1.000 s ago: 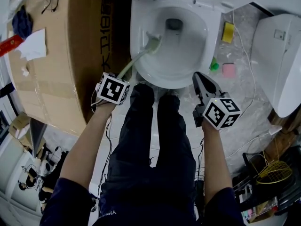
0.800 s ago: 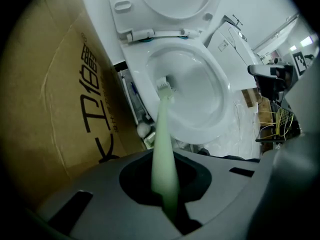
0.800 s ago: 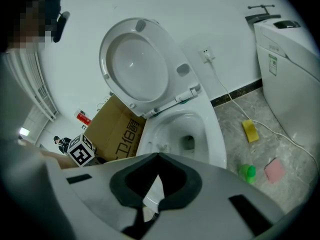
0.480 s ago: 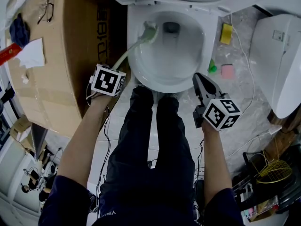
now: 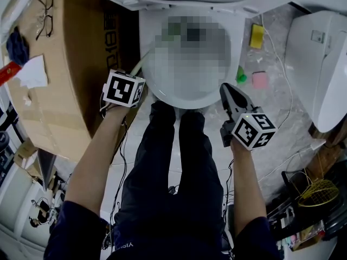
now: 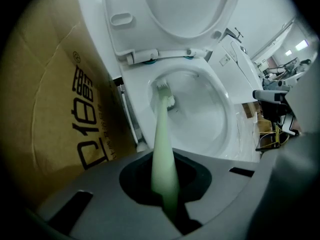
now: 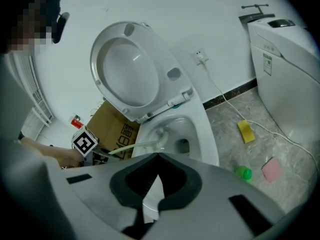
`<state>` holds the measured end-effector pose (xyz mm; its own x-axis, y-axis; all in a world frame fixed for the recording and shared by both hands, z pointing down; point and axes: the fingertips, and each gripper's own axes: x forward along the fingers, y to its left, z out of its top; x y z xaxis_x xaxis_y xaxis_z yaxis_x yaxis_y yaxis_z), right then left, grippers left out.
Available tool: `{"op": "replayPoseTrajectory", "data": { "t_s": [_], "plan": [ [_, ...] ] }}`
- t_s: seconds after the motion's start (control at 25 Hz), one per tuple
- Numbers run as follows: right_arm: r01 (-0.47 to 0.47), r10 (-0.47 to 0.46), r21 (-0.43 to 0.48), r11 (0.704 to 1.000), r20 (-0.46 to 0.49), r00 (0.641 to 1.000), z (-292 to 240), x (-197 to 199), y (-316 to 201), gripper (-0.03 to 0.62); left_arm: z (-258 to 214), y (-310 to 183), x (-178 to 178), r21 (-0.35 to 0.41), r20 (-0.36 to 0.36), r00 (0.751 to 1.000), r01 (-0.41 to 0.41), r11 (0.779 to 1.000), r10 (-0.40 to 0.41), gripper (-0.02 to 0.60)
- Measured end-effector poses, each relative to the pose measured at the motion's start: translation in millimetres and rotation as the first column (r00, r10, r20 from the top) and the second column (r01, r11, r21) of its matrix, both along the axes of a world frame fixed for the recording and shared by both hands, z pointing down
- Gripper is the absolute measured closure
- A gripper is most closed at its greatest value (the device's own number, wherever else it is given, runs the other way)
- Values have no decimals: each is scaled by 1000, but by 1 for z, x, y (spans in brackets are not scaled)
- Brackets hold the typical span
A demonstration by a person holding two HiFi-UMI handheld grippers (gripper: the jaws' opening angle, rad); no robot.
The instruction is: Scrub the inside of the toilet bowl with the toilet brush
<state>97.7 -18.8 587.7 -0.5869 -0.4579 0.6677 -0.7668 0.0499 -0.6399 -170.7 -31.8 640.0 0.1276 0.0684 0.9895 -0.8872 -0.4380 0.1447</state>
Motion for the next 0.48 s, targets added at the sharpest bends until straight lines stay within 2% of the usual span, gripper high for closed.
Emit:
{"op": "replayPoseTrajectory", "data": {
  "t_s": [0.28, 0.48],
  "plan": [
    [-25, 24, -3, 1000, -9, 1000, 0, 10, 2, 589, 2, -11, 37, 15, -66, 998, -23, 1000, 24, 549],
    [-44, 44, -5, 999, -14, 999, -1, 15, 8, 589, 2, -14, 54, 24, -85, 995, -44, 999, 45, 549]
  ]
}}
